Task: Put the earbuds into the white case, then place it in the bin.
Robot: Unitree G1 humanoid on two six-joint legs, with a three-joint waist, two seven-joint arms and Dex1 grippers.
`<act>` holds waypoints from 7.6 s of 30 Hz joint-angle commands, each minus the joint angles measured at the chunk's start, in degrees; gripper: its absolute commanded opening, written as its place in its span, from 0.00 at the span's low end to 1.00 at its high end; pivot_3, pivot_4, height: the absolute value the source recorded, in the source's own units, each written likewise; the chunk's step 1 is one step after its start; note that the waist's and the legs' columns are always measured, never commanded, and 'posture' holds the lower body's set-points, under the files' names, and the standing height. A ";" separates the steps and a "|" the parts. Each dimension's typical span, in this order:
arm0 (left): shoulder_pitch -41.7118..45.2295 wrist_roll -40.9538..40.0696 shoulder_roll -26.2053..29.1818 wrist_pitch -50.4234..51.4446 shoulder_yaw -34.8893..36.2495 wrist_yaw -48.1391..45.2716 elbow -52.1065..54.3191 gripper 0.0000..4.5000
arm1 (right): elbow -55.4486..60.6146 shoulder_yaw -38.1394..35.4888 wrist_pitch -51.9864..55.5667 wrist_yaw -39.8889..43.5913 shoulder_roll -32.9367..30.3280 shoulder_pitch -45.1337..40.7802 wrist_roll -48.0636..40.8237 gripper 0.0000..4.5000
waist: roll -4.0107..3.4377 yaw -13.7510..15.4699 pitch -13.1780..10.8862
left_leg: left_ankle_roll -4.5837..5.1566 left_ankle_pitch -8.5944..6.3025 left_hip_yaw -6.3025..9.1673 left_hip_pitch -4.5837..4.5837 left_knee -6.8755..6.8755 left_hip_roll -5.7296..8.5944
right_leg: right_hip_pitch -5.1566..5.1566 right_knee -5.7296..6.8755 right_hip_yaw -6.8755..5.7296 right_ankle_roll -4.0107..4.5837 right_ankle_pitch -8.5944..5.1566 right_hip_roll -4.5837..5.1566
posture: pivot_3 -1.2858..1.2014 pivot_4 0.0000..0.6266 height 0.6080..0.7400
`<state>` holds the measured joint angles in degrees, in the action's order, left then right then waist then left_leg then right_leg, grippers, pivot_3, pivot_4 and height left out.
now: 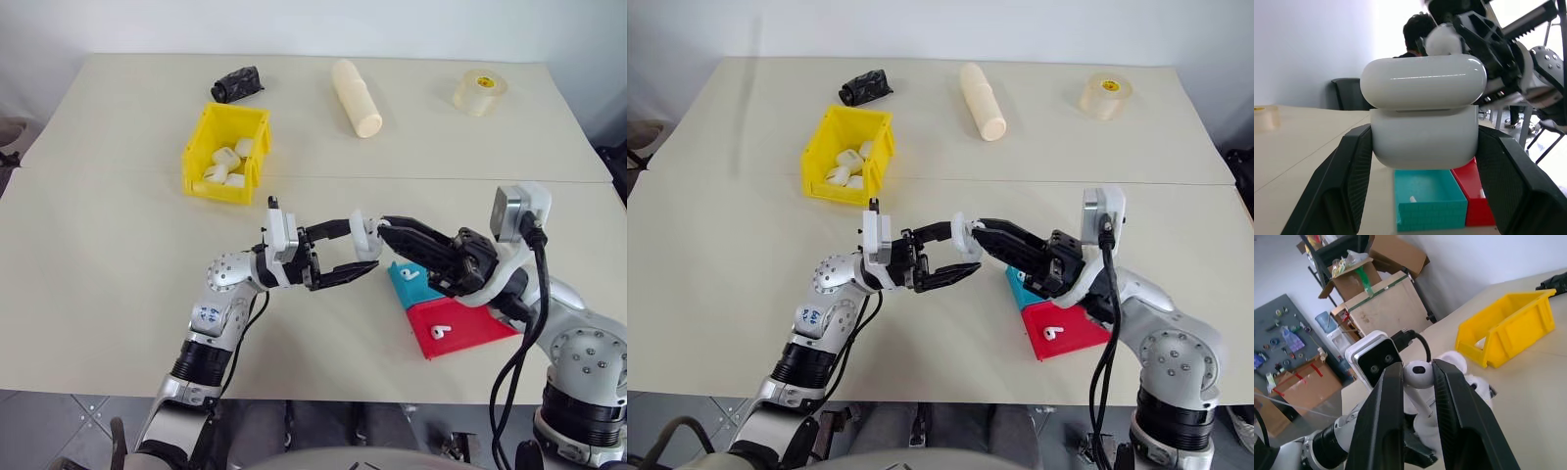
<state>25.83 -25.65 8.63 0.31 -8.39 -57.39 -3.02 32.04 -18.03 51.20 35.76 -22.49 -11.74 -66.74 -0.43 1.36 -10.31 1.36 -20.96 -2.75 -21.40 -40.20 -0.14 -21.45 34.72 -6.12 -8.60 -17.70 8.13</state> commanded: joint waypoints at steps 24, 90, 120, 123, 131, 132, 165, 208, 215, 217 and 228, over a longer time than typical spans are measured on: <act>0.96 -4.02 -2.34 0.72 1.96 -1.96 2.98 0.62 | 1.24 6.05 -12.81 0.70 -2.75 9.18 1.24 0.71 | 0.00 0.02 0.00 | 0.02 0.01 -0.01 0.02 0.04 0.03 | 0.00 -0.02 0.03 0.00 0.00 0.02 | 0.52 0.24 1.00; -8.29 -3.46 4.96 -5.11 1.29 -6.96 8.19 0.62 | -43.54 40.40 -53.96 50.78 -27.73 -31.19 71.52 0.22 | 0.04 -0.20 -0.06 | 0.13 0.07 0.05 -0.02 0.05 0.13 | 0.07 -0.14 -0.19 -0.09 0.05 0.35 | 0.52 0.24 1.00; -8.82 -3.23 5.30 -5.50 1.48 -6.50 8.26 0.62 | -42.06 36.70 -50.53 49.42 -28.38 -27.25 70.03 0.12 | 0.05 -0.36 -0.05 | 0.12 0.07 0.05 0.01 0.04 0.13 | 0.09 -0.13 -0.18 -0.09 0.05 0.33 | 0.52 0.24 1.00; -8.83 -3.28 5.30 -5.50 1.43 -6.57 8.23 0.62 | -42.69 35.91 -51.05 49.97 -30.43 -27.24 70.05 0.12 | 0.05 -0.03 -0.05 | 0.12 0.07 0.06 0.01 0.03 0.12 | 0.10 -0.13 -0.18 -0.09 0.05 0.36 | 0.52 0.24 1.00; -8.55 -3.35 5.19 -5.60 1.27 -6.84 7.97 0.62 | -45.74 35.58 -52.93 49.96 -33.15 -27.52 70.24 0.12 | 0.05 -0.18 -0.05 | 0.13 0.07 0.06 0.01 0.04 0.14 | 0.10 -0.13 -0.20 -0.09 0.05 0.36 | 0.52 0.24 1.00; -8.50 -3.35 5.18 -5.58 1.24 -6.88 7.96 0.62 | -46.20 35.68 -52.99 49.80 -33.19 -27.45 70.52 0.12 | 0.05 -0.19 -0.05 | 0.13 0.07 0.06 0.01 0.04 0.14 | 0.10 -0.13 -0.20 -0.09 0.05 0.36 | 0.52 0.24 1.00; -8.52 -3.37 5.23 -5.28 1.20 -6.24 8.43 0.62 | -38.49 39.59 -44.77 51.04 -31.80 -28.17 77.27 0.41 | 0.05 -0.20 -0.05 | 0.12 0.07 0.10 0.02 0.02 0.12 | 0.15 -0.16 -0.22 -0.09 0.05 0.36 | 0.52 0.24 1.00; 0.81 -4.10 2.95 -0.47 1.79 -7.23 2.02 0.62 | -1.44 1.95 -3.15 7.89 -4.65 -5.44 -2.69 0.11 | 0.05 0.07 -0.07 | 0.14 0.07 0.29 -0.01 0.05 0.26 | 0.18 -0.10 -0.27 -0.09 0.05 0.40 | 0.52 0.24 1.00; 1.53 -4.30 2.29 0.98 1.84 -6.76 2.74 0.62 | 0.10 4.76 -6.70 6.72 -3.08 -0.49 -1.05 0.11 | 0.05 -0.01 -0.07 | 0.15 0.08 0.26 -0.01 0.07 0.33 | 0.17 -0.09 -0.26 -0.09 0.05 0.35 | 0.52 0.24 1.00; 1.72 -4.34 2.28 1.20 1.99 -6.76 2.72 0.62 | 0.03 5.44 -7.85 6.68 -2.78 0.59 -0.25 0.11 | 0.05 -0.02 -0.07 | 0.15 0.08 0.26 -0.01 0.07 0.33 | 0.17 -0.09 -0.26 -0.09 0.05 0.35 | 0.52 0.24 1.00; 2.16 -4.44 1.75 2.02 1.89 -6.23 3.39 0.62 | -1.52 10.29 -13.14 7.26 -0.84 4.29 4.47 0.11 | 0.05 0.02 -0.07 | 0.15 0.08 0.26 -0.01 0.08 0.33 | 0.16 -0.10 -0.26 -0.09 0.05 0.35 | 0.52 0.24 1.00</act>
<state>26.71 -28.81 11.17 2.83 -6.88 -63.92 -2.14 29.53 -8.82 38.49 42.54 -23.45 -8.27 -63.10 -0.38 1.38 -10.38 1.51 -20.89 -2.48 -21.41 -40.13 0.19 -21.28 34.63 -6.38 -8.69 -17.65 8.48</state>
